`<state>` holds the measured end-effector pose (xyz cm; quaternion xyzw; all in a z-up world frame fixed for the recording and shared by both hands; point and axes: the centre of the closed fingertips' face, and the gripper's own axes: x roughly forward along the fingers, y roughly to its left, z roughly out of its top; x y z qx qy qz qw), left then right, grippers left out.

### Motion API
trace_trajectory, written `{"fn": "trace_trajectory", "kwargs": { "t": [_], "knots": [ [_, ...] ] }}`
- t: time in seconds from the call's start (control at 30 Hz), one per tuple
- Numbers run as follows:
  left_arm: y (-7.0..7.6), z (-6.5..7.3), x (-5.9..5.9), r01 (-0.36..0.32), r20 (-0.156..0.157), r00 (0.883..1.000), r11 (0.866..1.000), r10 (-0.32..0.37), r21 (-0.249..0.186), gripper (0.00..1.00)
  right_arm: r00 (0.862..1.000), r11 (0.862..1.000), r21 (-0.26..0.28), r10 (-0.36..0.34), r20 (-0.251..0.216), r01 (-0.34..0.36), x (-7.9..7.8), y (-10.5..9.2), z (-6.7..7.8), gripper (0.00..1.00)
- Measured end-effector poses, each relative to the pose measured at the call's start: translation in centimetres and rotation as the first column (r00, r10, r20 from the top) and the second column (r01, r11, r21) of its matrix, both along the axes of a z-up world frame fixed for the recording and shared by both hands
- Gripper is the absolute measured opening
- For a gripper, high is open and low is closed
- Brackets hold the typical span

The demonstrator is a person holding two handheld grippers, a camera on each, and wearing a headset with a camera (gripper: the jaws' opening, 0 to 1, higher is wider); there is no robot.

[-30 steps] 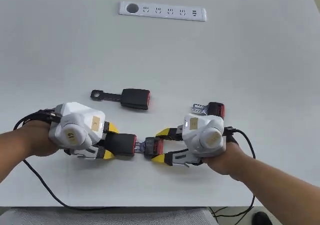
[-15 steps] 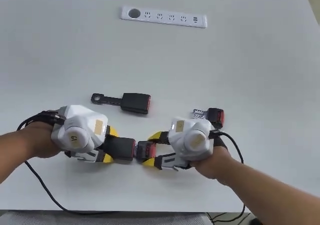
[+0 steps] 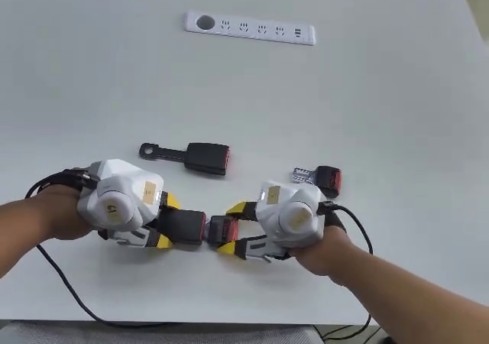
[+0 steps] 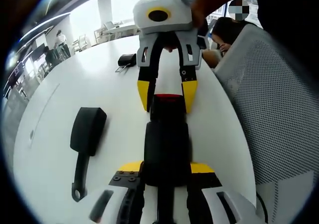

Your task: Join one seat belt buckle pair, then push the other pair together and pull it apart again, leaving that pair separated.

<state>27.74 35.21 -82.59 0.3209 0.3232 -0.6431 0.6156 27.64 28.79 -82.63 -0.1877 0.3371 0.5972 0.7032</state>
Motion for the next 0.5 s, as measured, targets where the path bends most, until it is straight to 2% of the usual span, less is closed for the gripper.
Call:
{"fn": "trace_trajectory", "kwargs": {
  "t": [0.13,0.33,0.4,0.5],
  "knots": [
    [-0.04,0.01,-0.07,0.008,-0.005,1.000,1.000,-0.008,-0.009,0.33,1.000,1.000,0.019,0.019,0.021,-0.019,-0.11,-0.12,0.05,0.34],
    [-0.15,0.30,-0.22,0.006,-0.014,1.000,0.999,-0.007,-0.048,0.33,0.999,0.999,0.025,0.028,0.043,-0.029,-0.22,-0.17,0.09,0.33],
    [-0.12,0.36,-0.20,0.004,-0.021,1.000,0.998,-0.005,-0.060,0.32,0.996,0.998,0.022,0.049,0.081,-0.050,-0.35,-0.17,0.13,0.33],
    [-0.14,0.47,-0.24,0.004,-0.031,0.999,0.997,-0.006,-0.073,0.32,0.995,0.999,0.028,0.043,0.090,-0.046,-0.30,-0.21,0.11,0.33]
  ]
}}
